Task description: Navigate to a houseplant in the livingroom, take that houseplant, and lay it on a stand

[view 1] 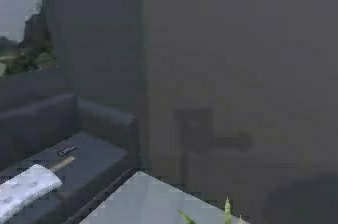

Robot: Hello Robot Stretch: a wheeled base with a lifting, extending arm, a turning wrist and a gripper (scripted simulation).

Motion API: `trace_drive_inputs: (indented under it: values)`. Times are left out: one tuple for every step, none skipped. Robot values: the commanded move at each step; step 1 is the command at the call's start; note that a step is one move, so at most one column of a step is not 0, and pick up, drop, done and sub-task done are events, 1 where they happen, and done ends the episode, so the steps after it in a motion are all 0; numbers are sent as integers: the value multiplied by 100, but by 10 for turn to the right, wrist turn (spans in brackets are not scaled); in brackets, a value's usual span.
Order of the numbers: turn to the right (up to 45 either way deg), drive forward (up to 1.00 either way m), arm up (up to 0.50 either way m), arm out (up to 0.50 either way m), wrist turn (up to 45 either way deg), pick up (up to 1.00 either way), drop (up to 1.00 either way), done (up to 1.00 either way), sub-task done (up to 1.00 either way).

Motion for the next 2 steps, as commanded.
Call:
trace_drive_inputs:
  values:
    - [-450, 0, 0, 0, 0, 0, 0, 0, 0]
    - [-450, 0, 0, 0, 0, 0, 0, 0, 0]
